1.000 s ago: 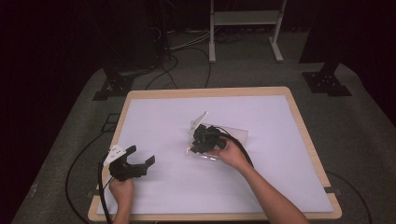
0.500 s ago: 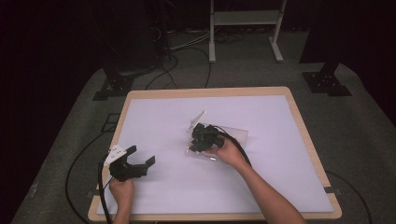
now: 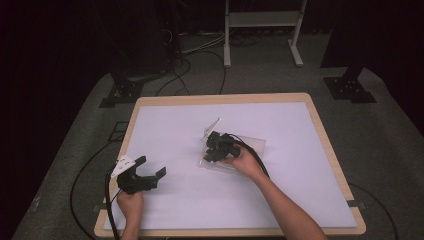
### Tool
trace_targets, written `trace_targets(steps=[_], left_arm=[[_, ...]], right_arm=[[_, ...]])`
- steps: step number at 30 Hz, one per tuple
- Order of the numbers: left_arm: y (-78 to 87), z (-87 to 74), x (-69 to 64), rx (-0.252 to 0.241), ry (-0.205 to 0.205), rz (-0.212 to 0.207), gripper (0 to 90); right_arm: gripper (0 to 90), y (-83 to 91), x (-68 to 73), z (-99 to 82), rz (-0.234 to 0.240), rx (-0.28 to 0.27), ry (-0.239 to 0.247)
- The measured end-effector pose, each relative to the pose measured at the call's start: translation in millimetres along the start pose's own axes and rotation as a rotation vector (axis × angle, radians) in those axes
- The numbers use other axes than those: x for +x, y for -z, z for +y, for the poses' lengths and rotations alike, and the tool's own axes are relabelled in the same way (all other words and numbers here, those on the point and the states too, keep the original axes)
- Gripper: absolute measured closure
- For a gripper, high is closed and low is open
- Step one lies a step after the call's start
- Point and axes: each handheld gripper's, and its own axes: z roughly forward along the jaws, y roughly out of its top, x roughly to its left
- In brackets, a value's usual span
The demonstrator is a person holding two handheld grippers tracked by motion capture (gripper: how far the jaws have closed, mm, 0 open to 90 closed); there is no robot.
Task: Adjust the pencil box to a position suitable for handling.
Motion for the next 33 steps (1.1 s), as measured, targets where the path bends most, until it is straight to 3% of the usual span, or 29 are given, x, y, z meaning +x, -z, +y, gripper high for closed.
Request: trace_targets(steps=[33], left_arm=[[0.0,-0.1,-0.3,0.000,0.000,-0.001,0.0]], right_arm=[[66.8,-9.4,-4.4,-0.3,0.031,0.001,-0.017]])
